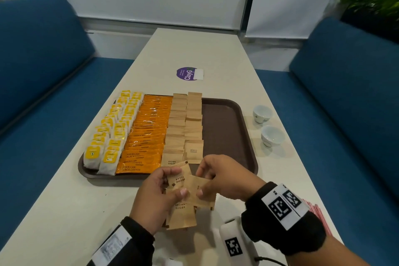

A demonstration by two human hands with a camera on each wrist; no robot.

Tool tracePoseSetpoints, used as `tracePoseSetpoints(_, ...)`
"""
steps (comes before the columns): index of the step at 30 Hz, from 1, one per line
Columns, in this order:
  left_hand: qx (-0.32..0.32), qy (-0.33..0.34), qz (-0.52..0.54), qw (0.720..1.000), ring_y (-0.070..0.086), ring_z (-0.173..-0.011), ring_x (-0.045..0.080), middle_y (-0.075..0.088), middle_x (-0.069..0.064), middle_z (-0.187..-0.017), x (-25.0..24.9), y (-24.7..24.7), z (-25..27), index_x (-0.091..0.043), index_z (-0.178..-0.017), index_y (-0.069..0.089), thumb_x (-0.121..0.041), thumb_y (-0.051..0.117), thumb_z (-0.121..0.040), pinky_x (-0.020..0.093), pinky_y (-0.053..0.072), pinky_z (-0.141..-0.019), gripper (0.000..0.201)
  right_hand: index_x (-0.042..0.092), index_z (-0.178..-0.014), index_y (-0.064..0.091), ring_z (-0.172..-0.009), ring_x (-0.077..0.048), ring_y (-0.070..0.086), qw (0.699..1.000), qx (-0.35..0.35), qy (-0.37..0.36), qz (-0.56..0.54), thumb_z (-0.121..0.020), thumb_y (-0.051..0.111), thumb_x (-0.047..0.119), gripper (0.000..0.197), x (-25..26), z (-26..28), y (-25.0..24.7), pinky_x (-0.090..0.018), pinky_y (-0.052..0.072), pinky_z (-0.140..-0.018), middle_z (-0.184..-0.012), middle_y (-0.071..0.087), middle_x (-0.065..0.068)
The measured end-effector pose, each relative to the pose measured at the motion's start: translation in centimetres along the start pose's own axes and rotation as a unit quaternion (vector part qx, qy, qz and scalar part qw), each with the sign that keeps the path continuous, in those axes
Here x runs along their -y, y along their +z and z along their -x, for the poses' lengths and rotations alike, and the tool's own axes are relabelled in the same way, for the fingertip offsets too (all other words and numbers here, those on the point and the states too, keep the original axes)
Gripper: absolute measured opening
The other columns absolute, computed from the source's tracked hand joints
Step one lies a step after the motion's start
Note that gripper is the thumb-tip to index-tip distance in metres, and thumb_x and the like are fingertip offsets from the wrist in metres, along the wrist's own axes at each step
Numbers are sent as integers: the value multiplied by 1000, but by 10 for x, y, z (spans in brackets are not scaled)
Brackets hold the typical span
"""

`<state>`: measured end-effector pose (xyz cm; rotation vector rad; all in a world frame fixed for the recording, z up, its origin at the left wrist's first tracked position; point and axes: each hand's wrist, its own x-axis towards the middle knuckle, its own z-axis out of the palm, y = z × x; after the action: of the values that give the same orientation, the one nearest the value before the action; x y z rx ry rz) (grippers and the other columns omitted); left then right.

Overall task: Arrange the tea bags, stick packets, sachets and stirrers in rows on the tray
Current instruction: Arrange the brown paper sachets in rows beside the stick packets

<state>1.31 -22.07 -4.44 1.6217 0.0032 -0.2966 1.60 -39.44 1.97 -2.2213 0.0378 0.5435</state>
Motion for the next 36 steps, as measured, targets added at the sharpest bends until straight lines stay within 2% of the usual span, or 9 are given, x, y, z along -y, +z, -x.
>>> tracePoseSetpoints(5,-12,5,-28,1000,61,-101,22,64,1,-110,3,-3,-1,-24,-98,61,4,74,-71,41,54,-83,42,24,-68,61,-76,-10,60,996,-9,17,82,-79,73,20,17,12,-4,-6,-29,53,-74,-82,65,4)
tracePoseSetpoints(9,-41,-6,-21,999,61,-99,21,62,1,-109,7,-15,-4,-24,-99,59,2,71,-75,30,52,-71,37,13,-83,66,-79,-12,62,990,-90,96,-60,-82,70,12,5,16,-20,-23,-21,51,-62,-87,67,-1)
tracePoseSetpoints(12,-53,-12,-23,998,61,-99,20,61,0,-110,7,-20,-5,-27,-99,57,1,69,-78,27,52,-69,37,9,-92,62,-51,-10,49,977,-46,193,-76,-86,68,13,10,10,-41,-25,-18,39,-49,-72,63,-3)
tracePoseSetpoints(16,-54,-19,-12,998,61,-99,20,61,0,-110,6,-21,-5,-28,-99,57,1,69,-78,28,52,-68,37,6,-93,59,-65,-14,49,961,31,271,-39,-92,61,21,15,3,-73,-22,-22,34,-55,-66,62,-4)
tracePoseSetpoints(20,-55,-24,3,998,62,-99,22,62,1,-109,6,-23,-5,-27,-99,57,1,69,-77,34,54,-73,37,12,-84,49,-57,-7,46,938,64,340,14,-97,51,34,25,5,-101,-23,-22,33,-55,-43,60,5)
tracePoseSetpoints(26,-48,-28,21,998,62,-98,22,63,3,-108,7,-21,-4,-23,-101,56,3,69,-77,28,53,-68,38,11,-87,54,-83,-9,60,946,54,319,-21,-95,55,29,20,2,-108,-23,-23,36,-57,-52,65,3)
tracePoseSetpoints(30,-44,-31,24,998,63,-98,23,63,2,-109,7,-20,-4,-23,-101,56,3,70,-76,30,54,-69,38,7,-75,55,-50,-10,63,971,-45,213,-95,-86,65,7,15,0,-99,-21,-20,51,-49,-71,61,-8)
tracePoseSetpoints(33,-44,-25,24,998,63,-98,21,63,1,-108,5,-20,-3,-23,-102,56,2,71,-75,30,54,-69,40,7,-83,56,-63,-15,59,978,-68,191,-45,-85,69,19,18,9,-80,-18,-29,54,-71,-83,65,-8)
tracePoseSetpoints(36,-44,-20,26,999,63,-96,23,65,3,-105,3,-17,0,-24,-102,54,3,72,-74,36,55,-74,42,11,-91,59,-68,-13,58,990,-74,106,-48,-81,72,28,24,21,-54,-13,-29,53,-73,-86,66,-3)
